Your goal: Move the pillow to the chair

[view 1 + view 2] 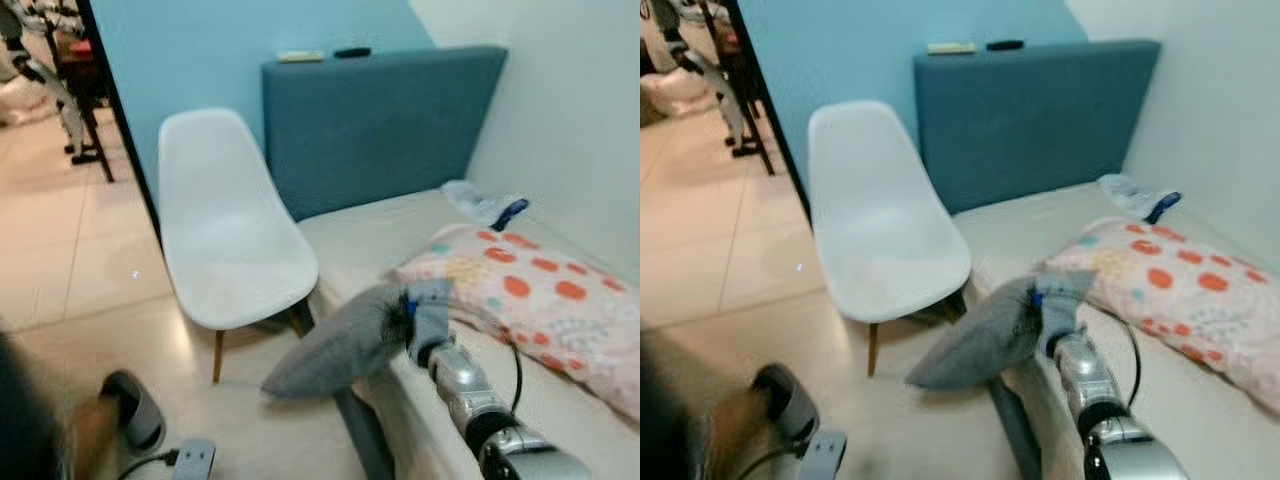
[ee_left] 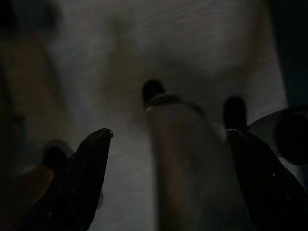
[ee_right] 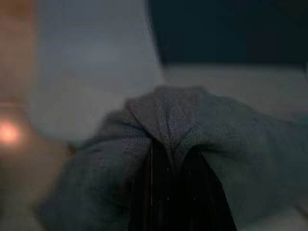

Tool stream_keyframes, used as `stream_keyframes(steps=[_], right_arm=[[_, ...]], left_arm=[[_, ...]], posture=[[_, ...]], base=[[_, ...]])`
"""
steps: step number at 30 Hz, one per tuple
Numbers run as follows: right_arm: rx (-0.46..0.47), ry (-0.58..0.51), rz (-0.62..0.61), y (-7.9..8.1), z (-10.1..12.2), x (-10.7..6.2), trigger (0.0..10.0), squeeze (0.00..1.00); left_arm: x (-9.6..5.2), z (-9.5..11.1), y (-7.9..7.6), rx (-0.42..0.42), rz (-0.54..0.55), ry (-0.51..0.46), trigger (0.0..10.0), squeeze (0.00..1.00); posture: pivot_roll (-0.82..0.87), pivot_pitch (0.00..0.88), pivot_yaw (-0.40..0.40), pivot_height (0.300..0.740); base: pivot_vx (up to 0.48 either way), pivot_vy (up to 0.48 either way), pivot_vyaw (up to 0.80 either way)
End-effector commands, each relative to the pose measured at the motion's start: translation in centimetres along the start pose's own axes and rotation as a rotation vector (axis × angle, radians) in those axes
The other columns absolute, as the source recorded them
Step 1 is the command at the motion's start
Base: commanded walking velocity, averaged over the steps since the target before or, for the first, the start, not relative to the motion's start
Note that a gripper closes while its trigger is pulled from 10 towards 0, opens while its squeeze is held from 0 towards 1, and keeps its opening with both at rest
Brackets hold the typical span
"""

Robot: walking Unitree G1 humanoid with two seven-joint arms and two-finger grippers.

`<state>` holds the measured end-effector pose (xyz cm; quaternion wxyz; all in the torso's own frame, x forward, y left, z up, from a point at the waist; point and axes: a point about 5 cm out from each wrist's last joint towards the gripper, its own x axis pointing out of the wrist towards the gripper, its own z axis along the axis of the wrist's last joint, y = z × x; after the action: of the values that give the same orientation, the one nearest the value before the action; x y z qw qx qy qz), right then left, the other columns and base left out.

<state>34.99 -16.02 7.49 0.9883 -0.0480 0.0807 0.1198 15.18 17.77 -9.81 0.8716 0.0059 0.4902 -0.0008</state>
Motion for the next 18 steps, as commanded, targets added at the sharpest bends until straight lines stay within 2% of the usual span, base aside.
stream_keyframes(steps=[1,5,10,11,14,18], right_arm=[[-0.008,-0.166,0.092,1.0,3.4,0.9,10.0,0.0],[0.005,-0.238,0.159,1.7,5.0,1.2,10.0,0.0],[-0.001,-0.29,0.177,2.2,6.2,1.3,10.0,0.0],[0.044,-0.349,0.188,2.2,7.5,1.4,10.0,0.0],[0.091,-0.412,0.207,2.1,8.9,1.4,10.0,0.0],[0.096,-0.48,0.267,2.5,10.4,1.3,10.0,0.0]], left_arm=[[0.0,-0.1,0.1,0.013,0.0,0.009,10.0,0.0],[0.0,-0.1,0.0,0.011,-0.001,0.011,10.0,0.0],[0.0,-0.2,0.0,0.011,-0.001,0.012,10.0,0.0],[0.0,-0.3,0.1,0.014,-0.002,0.015,10.0,0.0],[-0.1,-0.4,0.2,0.017,-0.001,0.019,10.0,0.0],[-0.1,-0.5,0.3,0.019,-0.001,0.023,10.0,0.0]], posture=[[0.01,0.0,-0.047,0.74],[0.01,0.0,-0.048,0.74],[0.01,0.0,-0.048,0.74],[0.01,0.0,-0.048,0.74],[0.01,0.0,-0.048,0.74],[0.01,0.0,-0.05,0.74]], base=[[0.352,0.0,0.63],[0.352,0.0,0.71],[0.354,0.0,0.79],[0.352,0.0,0.41],[0.354,0.0,0.27],[0.354,0.0,0.0]])
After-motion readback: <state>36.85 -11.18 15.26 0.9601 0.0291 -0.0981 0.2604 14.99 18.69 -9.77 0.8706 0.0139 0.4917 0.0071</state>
